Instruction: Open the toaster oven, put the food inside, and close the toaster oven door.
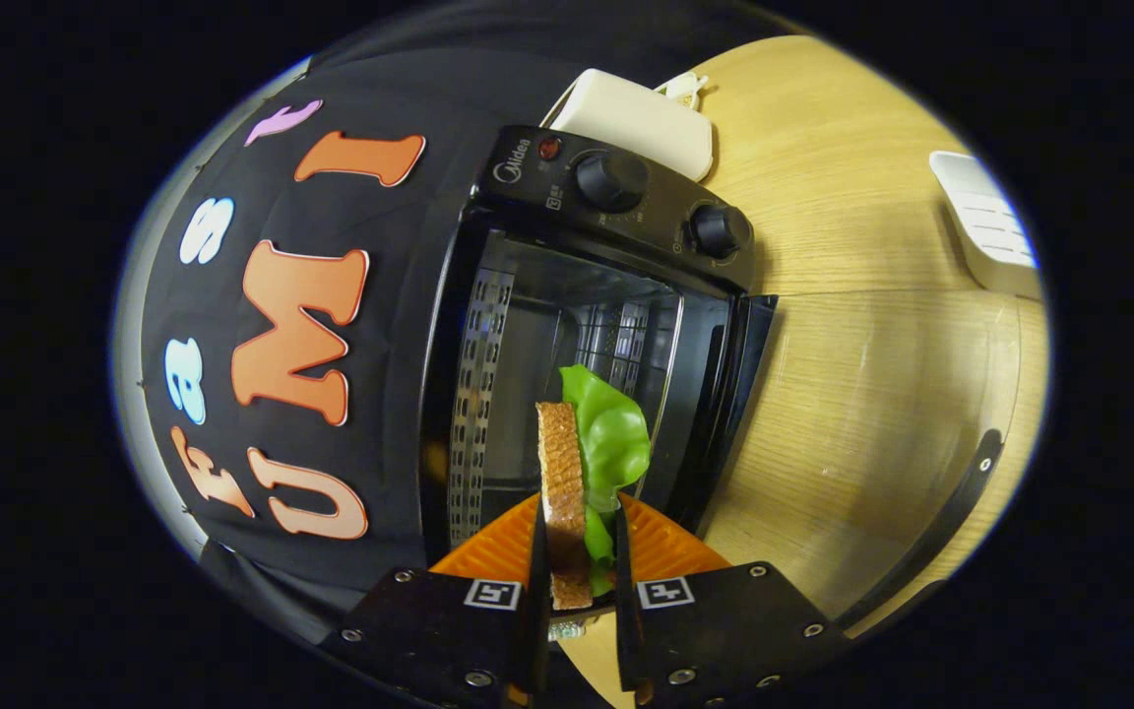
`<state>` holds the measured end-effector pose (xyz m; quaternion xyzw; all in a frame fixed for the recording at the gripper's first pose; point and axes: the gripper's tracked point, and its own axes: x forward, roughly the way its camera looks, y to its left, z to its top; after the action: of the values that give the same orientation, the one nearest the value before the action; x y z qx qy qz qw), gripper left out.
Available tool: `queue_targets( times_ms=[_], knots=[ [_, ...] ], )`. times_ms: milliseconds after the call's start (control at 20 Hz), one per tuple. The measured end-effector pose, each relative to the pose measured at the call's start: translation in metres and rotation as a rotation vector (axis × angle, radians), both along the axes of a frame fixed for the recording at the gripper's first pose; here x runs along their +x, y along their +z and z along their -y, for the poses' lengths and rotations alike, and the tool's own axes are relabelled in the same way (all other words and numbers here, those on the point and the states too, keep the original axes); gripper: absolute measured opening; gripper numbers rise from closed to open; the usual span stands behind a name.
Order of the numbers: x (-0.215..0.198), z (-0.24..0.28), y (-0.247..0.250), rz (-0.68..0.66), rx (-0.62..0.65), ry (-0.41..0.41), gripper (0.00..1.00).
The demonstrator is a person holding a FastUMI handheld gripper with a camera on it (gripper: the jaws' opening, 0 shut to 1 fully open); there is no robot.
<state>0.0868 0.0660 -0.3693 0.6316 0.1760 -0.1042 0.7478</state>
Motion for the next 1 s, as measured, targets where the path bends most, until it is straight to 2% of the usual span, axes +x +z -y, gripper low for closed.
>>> queue_targets(
  times_ms=[100,250,450,500,800,1000],
  knots=[
    [0.01,0.0,-0.002,-0.006,0.035,-0.032,0.31],
    [0.019,-0.003,-0.006,-0.02,0.0,-0.037,0.35],
    [0.019,-0.014,-0.016,-0.063,-0.033,0.002,0.45],
    [0.017,-0.017,-0.015,-0.068,-0.027,0.011,0.56],
    [0.009,-0.021,-0.021,-0.085,-0.081,0.031,0.94],
    [-0.008,-0.013,-0.021,-0.113,-0.117,0.032,0.98]
  ],
)
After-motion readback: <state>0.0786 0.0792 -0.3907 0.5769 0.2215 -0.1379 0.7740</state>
